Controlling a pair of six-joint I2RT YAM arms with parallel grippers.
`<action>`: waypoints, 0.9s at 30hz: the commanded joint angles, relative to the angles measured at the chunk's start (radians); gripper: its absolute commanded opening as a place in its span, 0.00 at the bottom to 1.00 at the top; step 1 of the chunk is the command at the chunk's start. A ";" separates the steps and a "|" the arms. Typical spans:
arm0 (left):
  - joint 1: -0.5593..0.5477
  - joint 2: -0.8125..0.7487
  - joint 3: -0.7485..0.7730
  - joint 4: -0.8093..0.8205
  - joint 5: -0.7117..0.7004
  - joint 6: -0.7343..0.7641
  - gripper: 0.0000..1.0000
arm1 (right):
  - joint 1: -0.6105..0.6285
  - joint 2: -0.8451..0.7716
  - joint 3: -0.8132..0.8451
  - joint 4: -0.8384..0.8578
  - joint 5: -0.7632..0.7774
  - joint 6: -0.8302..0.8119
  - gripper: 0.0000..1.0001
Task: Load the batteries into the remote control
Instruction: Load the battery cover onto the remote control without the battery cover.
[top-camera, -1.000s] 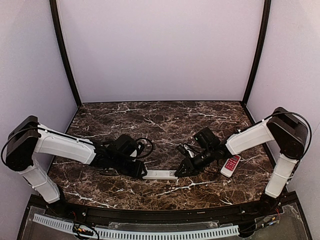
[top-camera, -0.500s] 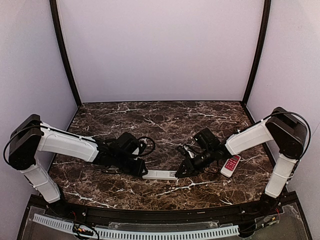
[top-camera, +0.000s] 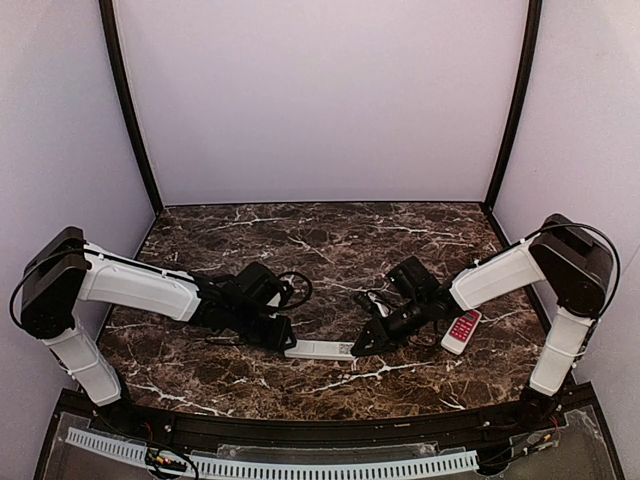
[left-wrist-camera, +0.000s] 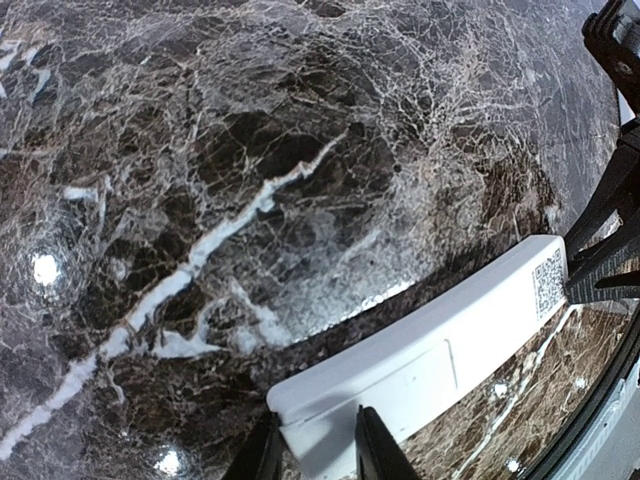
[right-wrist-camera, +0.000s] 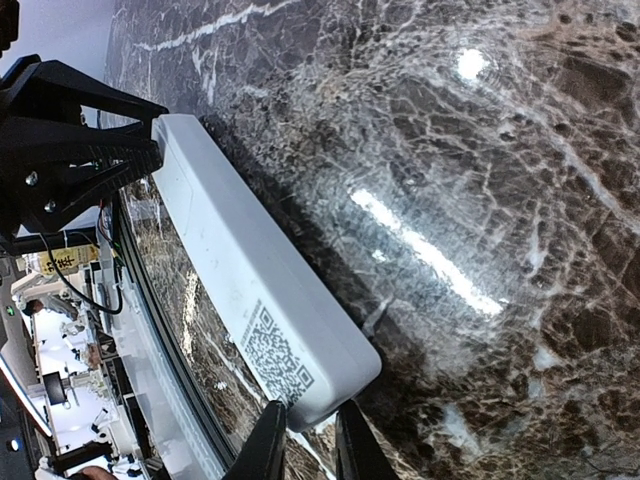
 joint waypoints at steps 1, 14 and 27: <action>-0.039 0.109 -0.018 0.022 0.105 0.008 0.24 | 0.040 0.046 0.017 0.091 -0.037 0.008 0.17; -0.048 0.079 -0.010 -0.069 0.017 -0.009 0.26 | 0.043 0.047 0.014 0.078 -0.023 0.006 0.16; -0.048 0.022 0.001 -0.173 -0.119 -0.027 0.37 | 0.042 0.037 0.002 0.064 -0.011 -0.002 0.16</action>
